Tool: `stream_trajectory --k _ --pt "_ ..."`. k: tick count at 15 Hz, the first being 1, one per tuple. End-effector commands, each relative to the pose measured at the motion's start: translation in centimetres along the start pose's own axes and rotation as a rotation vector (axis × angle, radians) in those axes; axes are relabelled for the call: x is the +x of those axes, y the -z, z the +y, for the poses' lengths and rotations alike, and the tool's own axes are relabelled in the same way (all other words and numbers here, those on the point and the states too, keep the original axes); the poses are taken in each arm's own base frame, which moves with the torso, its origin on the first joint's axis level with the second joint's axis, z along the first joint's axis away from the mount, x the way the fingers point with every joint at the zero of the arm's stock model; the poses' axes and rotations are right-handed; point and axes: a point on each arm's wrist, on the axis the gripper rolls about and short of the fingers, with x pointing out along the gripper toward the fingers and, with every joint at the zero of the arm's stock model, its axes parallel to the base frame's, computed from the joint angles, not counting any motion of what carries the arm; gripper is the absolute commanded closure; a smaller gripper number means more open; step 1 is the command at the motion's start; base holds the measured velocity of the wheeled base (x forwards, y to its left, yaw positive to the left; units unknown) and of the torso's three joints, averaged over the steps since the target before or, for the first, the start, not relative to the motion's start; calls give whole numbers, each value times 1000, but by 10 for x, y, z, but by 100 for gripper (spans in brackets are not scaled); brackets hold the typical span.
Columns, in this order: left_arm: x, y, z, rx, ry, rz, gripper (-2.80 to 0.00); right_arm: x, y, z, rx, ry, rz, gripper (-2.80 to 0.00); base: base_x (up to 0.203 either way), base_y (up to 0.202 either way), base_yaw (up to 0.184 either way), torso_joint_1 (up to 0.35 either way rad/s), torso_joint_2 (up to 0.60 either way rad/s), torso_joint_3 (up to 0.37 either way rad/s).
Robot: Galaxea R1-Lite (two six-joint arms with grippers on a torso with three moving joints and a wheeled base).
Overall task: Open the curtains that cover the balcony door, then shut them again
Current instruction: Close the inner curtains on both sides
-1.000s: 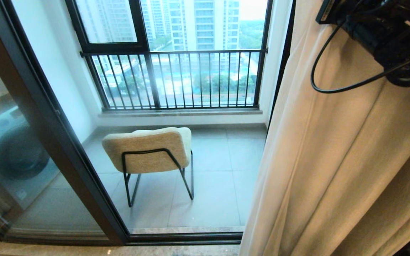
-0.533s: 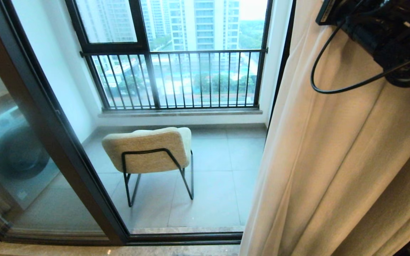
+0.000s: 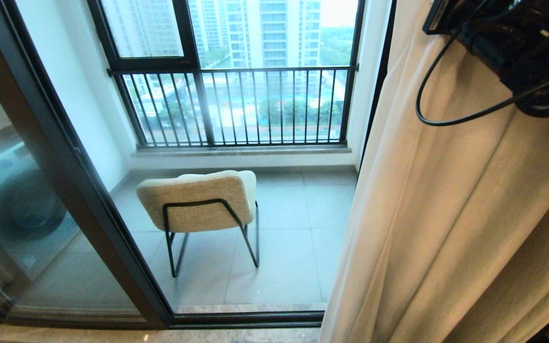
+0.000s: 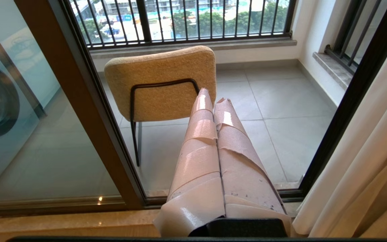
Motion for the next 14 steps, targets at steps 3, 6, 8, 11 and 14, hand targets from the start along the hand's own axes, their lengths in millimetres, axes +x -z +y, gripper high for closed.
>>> stream_trajectory --k 3,6,8,11,14 --pt "0 0 0 -4 0 1 0 -1 -3 0 0 2 -8 0 0 0 0 0 0 0" --pt "0 0 0 -4 0 1 0 -1 -2 -1 -1 3 -6 0 1 76 -4 2 2 2" --pt "0 0 0 -4 0 0 0 -1 -2 0 0 2 -8 0 0 186 -2 -2 4 -1" --pt "0 0 0 -5 0 0 0 -1 -2 0 0 2 -6 0 0 197 0 2 3 3" --pt "0 0 0 -5 0 -1 0 -1 -1 0 -1 3 -5 0 0 183 -8 1 2 4"
